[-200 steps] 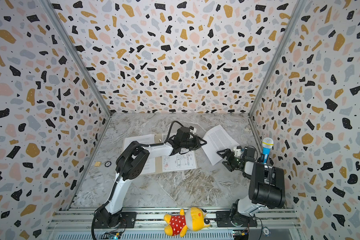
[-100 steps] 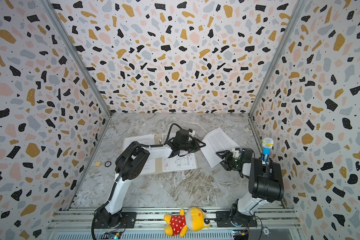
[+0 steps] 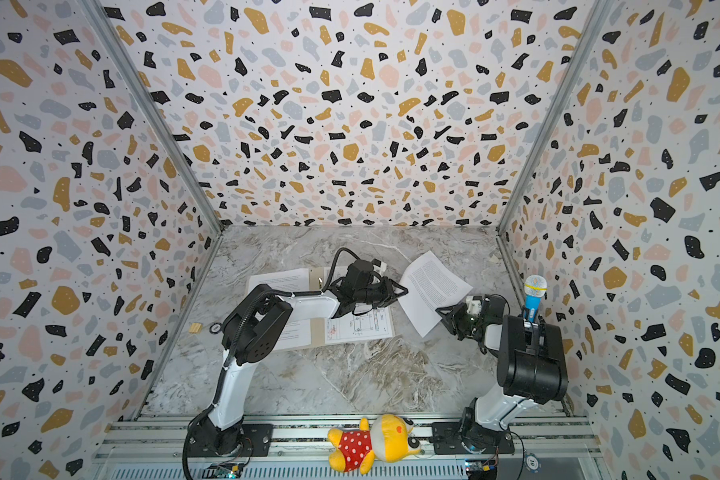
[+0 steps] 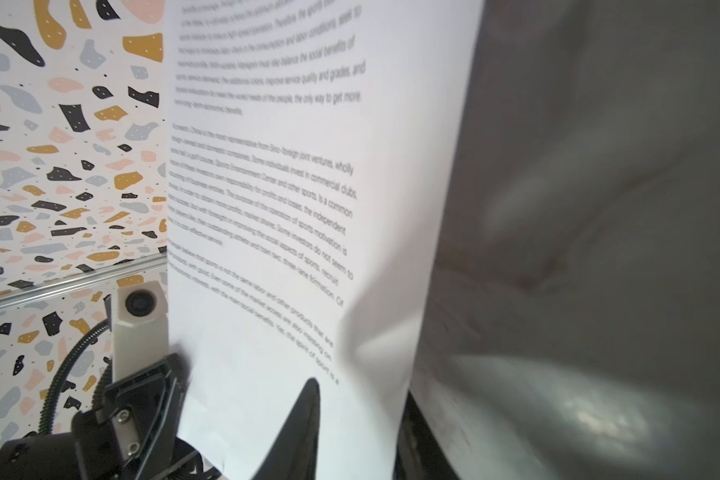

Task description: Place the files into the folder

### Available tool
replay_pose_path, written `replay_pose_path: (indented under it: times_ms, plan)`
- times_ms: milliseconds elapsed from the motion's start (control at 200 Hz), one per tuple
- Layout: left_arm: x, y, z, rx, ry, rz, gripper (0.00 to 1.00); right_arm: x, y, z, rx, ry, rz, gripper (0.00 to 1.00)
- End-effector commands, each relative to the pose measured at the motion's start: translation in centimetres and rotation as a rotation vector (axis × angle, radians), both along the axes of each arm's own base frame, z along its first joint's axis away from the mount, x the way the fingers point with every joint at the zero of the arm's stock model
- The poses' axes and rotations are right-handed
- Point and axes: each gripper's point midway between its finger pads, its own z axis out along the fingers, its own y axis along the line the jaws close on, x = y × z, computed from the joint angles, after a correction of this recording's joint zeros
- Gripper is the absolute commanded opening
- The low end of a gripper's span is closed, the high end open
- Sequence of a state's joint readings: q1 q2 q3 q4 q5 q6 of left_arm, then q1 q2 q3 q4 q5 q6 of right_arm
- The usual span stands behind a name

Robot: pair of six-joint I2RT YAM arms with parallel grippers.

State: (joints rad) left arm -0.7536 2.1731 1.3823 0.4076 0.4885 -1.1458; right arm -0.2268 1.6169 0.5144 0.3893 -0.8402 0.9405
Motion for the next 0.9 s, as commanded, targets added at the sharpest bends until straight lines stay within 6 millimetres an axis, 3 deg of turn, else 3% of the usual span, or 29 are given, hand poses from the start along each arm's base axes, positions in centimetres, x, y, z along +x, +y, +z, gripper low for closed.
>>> replay_pose_path:
  times_ms: [0,235,290,385,486,626,761,896]
  plan:
    - [0.0,-0.1,2.0,-0.035,-0.043,0.003,0.31,1.6,-0.2,2.1,-0.011,-0.063,0.002,0.21]
    - [0.1,0.1,1.6,-0.015,-0.042,0.007,0.35,2.5,-0.2,3.9,-0.019,-0.109,0.020,0.00]
    - [0.1,0.2,1.6,-0.008,-0.043,0.007,0.37,2.7,-0.2,4.4,-0.033,-0.116,0.033,0.00]
    - [0.5,0.6,1.9,0.016,-0.051,0.014,0.50,3.5,-0.1,5.9,-0.072,-0.142,0.057,0.00]
    - [1.5,2.1,2.9,0.072,-0.087,0.037,0.61,5.3,0.5,9.1,-0.115,-0.207,0.092,0.00]
    - [3.1,5.5,5.9,0.162,-0.159,0.085,0.73,9.3,4.3,14.7,-0.125,-0.299,0.212,0.00]
    - [3.9,9.8,8.0,0.279,-0.226,0.125,0.83,12.9,10.4,20.5,-0.077,-0.401,0.361,0.00]
    - [4.0,15.2,9.9,0.351,-0.273,0.223,0.91,14.2,14.4,25.7,0.001,-0.509,0.442,0.00]
